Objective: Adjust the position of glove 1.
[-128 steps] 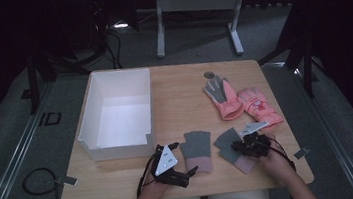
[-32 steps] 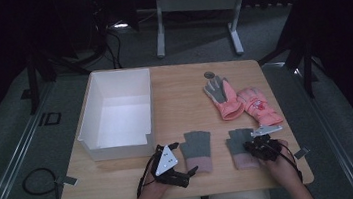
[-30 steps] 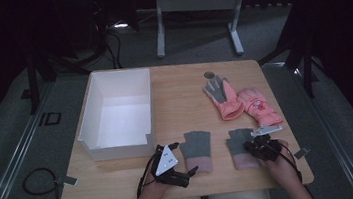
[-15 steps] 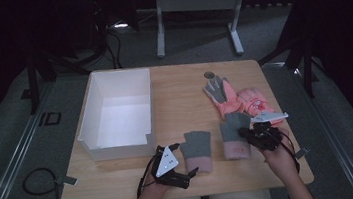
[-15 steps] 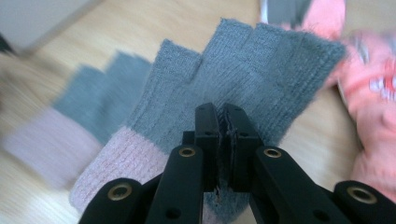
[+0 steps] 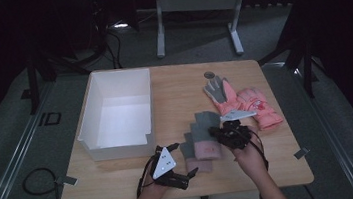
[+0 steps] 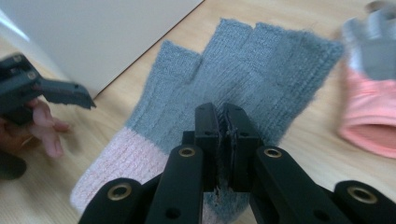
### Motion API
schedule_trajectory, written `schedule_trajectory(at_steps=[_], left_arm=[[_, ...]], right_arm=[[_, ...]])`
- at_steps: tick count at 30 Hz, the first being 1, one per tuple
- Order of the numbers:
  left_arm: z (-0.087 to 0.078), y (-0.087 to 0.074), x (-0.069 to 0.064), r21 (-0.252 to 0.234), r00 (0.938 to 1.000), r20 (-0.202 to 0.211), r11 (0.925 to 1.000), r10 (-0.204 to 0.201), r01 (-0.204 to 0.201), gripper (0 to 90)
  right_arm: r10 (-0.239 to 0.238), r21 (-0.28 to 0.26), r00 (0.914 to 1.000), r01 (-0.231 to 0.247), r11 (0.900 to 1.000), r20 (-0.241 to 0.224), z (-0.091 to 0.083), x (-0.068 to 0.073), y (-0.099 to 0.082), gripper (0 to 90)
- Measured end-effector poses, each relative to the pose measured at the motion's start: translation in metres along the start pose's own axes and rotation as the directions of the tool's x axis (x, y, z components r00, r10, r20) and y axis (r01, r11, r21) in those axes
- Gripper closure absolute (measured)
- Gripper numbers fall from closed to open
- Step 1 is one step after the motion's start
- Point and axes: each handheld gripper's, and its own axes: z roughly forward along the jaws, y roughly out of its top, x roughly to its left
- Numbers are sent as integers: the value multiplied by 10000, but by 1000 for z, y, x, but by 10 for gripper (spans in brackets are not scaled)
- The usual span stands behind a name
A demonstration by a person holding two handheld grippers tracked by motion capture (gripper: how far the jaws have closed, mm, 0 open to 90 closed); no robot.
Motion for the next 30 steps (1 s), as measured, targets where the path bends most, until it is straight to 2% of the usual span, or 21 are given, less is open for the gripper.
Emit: schedule_trajectory(at_steps=[4,6,11,13,18,21,27,30], left_arm=[[-3,1,-1,-322,9999,91,9995,-68,70,0],[-2,0,-1,-192,10000,62,9998,-41,42,0],[1,0,-2,-11,9999,32,9999,141,-141,0],[1,0,-3,40,9998,14,9998,185,-185,0],[3,-1,-2,146,9998,-31,9997,212,-212,0],[3,-1,-2,172,9991,-218,9992,354,-351,0],[5,-2,-4,324,9976,-330,9977,605,-594,0],[6,-2,-4,342,9974,-393,9977,599,-586,0]], right_arm=[[-70,288,9999,74,9996,-115,15,7,-4,852],[-120,510,9995,135,9986,-300,26,13,-8,851],[68,856,9983,-18,9963,-574,37,18,-18,850],[-22,993,9980,85,9950,-638,41,18,-21,849],[173,1248,9969,-76,9921,-770,48,14,-25,848],[59,1472,9961,72,9891,-880,52,14,-27,846],[173,1678,9948,-3,9858,-1000,60,9,-31,842],[310,1688,9938,-126,9856,-1065,62,8,-31,837]])
